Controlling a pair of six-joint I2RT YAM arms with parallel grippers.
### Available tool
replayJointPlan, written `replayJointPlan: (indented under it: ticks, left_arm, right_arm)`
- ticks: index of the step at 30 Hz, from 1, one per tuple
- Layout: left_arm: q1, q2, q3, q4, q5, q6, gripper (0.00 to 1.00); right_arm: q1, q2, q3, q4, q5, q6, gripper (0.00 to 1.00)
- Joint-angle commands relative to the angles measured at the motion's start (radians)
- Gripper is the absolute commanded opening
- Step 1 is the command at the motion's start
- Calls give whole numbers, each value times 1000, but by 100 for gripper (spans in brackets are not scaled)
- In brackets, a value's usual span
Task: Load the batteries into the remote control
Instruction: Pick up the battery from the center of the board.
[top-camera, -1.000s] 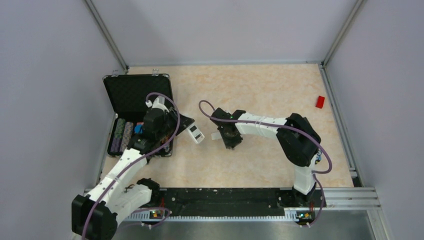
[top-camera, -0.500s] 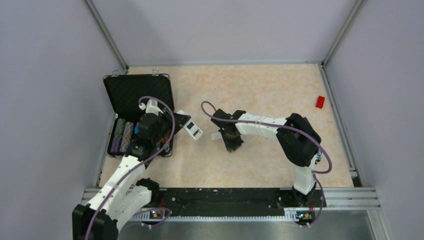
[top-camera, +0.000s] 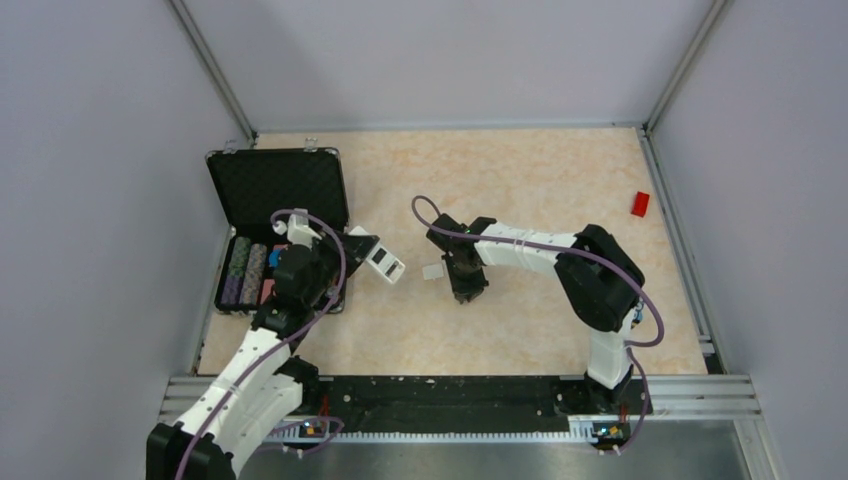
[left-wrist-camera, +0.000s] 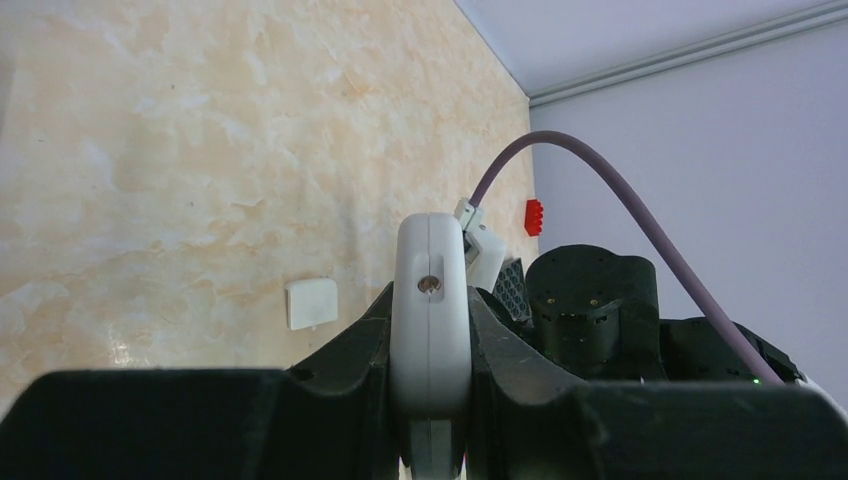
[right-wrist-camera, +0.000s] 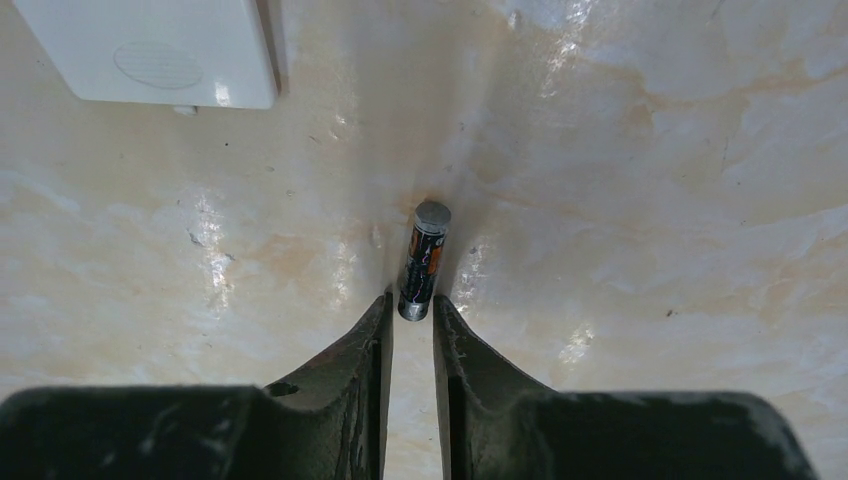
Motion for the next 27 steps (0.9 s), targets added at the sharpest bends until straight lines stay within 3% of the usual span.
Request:
replayJointPlan:
  ticks: [1, 7, 14, 20, 27]
  left_arm:
    - [6, -28, -15, 109, 0, -14, 0]
    - [6, -44, -46, 142, 1, -11, 0]
    - [6, -76, -119, 210, -22, -20, 0]
    - [5, -84, -195, 322, -26, -23, 0]
    - [4, -6, -257, 489, 25, -27, 0]
  right_arm:
    - [-14, 33, -39, 85, 61, 38, 20]
    - [-15, 32, -70, 141, 77, 71, 16]
    - [-15, -17, -100, 183, 57, 114, 4]
    - [-15, -183, -98, 143, -27, 177, 2]
    - [-15, -421, -66, 147, -249, 354, 2]
